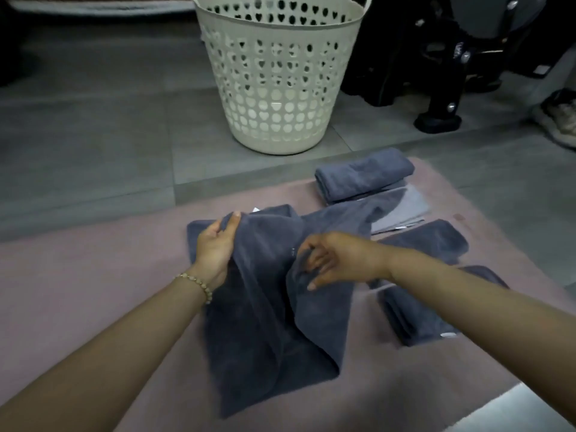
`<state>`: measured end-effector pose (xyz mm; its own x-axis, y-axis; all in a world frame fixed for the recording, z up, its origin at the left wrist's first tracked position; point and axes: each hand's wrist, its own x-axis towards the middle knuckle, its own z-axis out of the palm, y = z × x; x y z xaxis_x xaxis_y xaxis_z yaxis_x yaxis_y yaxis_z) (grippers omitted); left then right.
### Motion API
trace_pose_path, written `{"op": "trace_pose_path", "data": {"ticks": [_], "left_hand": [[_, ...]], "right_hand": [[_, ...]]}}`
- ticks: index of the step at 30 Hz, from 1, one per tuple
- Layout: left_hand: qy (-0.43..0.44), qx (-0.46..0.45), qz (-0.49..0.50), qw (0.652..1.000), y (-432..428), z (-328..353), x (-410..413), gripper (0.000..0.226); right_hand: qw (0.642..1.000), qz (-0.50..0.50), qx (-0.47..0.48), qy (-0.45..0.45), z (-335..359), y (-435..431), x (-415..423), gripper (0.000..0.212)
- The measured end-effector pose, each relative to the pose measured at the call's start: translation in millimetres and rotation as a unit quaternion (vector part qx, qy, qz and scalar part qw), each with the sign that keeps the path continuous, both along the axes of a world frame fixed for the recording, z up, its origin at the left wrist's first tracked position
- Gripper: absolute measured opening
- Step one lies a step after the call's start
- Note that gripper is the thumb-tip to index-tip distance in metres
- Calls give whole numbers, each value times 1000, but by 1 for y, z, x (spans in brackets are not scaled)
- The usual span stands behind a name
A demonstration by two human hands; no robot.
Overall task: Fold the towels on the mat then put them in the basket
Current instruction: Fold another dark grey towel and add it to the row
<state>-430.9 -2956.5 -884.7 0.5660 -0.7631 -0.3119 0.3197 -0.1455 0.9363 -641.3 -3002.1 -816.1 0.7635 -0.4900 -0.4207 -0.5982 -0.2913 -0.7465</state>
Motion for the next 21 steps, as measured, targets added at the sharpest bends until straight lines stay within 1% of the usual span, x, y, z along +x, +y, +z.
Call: {"op": "trace_pose_path", "data": {"ticks": [2,3,4,7,8,11,15,17,21], "left_hand": [[-10,-8,34,999,20,10,33,18],[-14,-12,52,998,31,16,48,20],[-19,-17,70,997,43,22,62,21],[-27,-35,99,994,79,40,94,25],[-33,-33,94,994,91,44,99,26],[-39,-21,58,997,121,48,105,31],[-18,-26,25,999,147,45,105,35],[-12,-32,15,999,153,43,103,36],[-13,-32,10,999,153,42,100,43]], "right_hand": [[991,87,-97,11,2,10,38,32],[984,116,-135,-2,6,17,57,26],[979,136,-151,-25,11,24,74,21],[979,151,-84,-110,25,45,122,18],[974,158,-82,-139,26,48,137,17],[950,187,-138,-211,23,53,177,13],[952,155,-78,-253,6,60,209,11],[951,137,-66,-268,-3,63,219,15],[950,115,-54,-285,-7,61,228,17]]}}
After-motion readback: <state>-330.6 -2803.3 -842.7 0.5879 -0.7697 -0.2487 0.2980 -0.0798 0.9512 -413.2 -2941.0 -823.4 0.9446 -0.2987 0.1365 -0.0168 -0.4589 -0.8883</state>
